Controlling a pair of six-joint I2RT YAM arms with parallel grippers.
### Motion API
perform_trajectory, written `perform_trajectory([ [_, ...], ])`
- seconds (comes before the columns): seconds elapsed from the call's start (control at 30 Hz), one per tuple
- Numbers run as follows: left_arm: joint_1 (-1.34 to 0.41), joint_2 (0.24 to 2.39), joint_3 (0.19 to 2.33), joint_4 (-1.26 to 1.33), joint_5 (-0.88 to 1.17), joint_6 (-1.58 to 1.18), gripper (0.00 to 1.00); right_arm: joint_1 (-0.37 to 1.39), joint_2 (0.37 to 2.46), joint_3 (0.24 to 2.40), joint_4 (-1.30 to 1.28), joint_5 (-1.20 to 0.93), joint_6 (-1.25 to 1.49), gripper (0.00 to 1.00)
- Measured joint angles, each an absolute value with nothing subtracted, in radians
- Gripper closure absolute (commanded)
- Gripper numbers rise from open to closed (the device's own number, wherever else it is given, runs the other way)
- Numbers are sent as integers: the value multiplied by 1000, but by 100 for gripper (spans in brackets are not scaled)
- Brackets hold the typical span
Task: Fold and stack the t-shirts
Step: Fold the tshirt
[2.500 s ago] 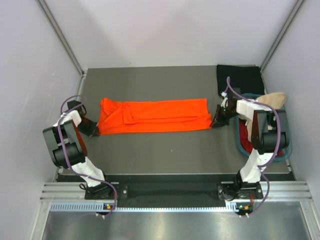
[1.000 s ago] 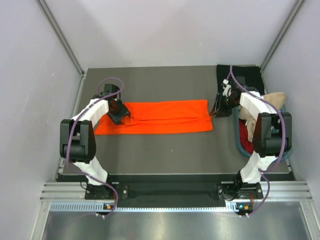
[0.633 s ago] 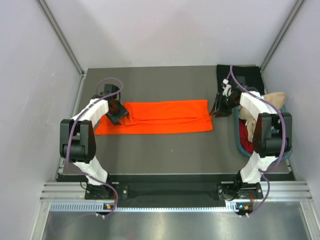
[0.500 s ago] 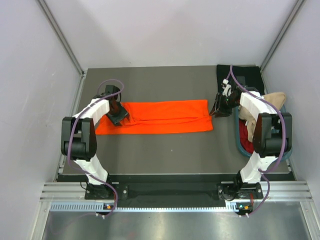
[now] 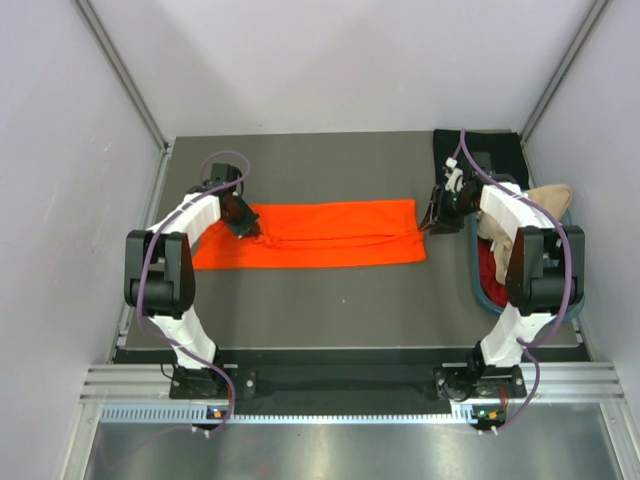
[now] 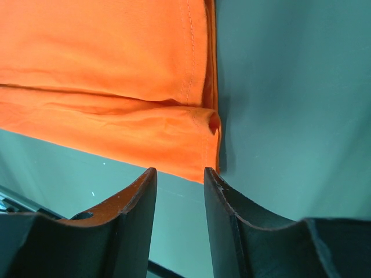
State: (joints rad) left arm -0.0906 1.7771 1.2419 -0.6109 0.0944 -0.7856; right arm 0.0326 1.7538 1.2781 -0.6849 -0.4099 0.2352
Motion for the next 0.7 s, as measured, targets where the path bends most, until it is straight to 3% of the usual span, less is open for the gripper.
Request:
perform_trajectory([
  [0.4, -113, 1906, 1294, -396, 345, -814, 99, 33, 1758, 1280, -674, -433, 254, 61],
  [0.7, -121, 1937, 1347, -321, 387, -810, 76, 33, 1768, 1280, -647, -465, 282, 61],
])
